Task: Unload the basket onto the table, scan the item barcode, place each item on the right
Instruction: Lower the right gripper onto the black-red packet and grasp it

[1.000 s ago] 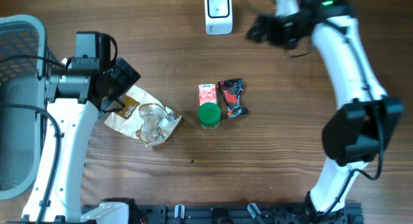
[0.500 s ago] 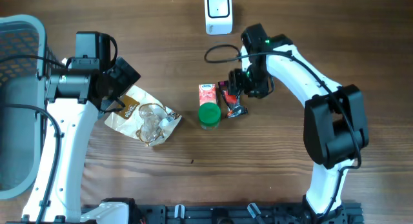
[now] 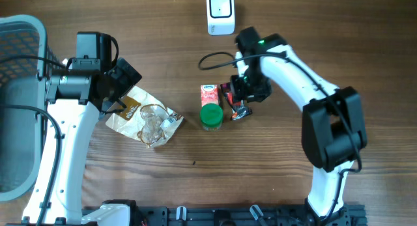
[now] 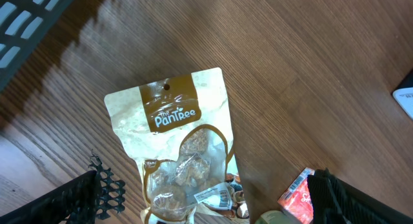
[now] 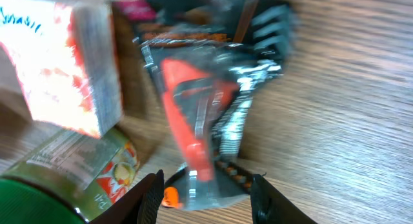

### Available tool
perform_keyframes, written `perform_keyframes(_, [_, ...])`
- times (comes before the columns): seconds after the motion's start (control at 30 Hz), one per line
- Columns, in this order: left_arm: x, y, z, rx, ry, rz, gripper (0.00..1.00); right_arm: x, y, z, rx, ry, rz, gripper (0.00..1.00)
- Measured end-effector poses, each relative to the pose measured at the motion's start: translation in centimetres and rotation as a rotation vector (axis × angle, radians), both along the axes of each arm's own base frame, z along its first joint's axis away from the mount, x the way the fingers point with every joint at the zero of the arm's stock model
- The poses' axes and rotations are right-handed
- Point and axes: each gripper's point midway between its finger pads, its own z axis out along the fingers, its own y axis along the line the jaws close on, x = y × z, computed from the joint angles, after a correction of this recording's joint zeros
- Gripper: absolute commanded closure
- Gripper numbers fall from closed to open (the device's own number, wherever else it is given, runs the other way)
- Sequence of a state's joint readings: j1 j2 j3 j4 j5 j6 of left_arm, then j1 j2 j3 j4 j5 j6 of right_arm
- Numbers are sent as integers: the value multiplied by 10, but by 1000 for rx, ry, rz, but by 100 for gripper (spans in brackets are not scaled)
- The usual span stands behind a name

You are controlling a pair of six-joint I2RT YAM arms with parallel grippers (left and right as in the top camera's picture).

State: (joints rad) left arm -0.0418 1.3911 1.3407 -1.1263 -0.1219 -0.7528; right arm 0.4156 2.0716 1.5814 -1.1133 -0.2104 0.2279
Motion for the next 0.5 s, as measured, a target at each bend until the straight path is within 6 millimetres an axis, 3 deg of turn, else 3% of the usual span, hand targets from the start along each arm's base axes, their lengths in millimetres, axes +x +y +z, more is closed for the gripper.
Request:
perform_keyframes(0.17, [0,0,0,0,0,0,0,-5,24,-4,-107,-100,131,57])
perform_keyframes(0.3, [0,0,0,0,0,0,0,-4,9,-13,-187,-121,112,62])
perform_keyframes(0.5, [0,0,0,0,0,0,0,0,3,-16,-222,-139,68,69])
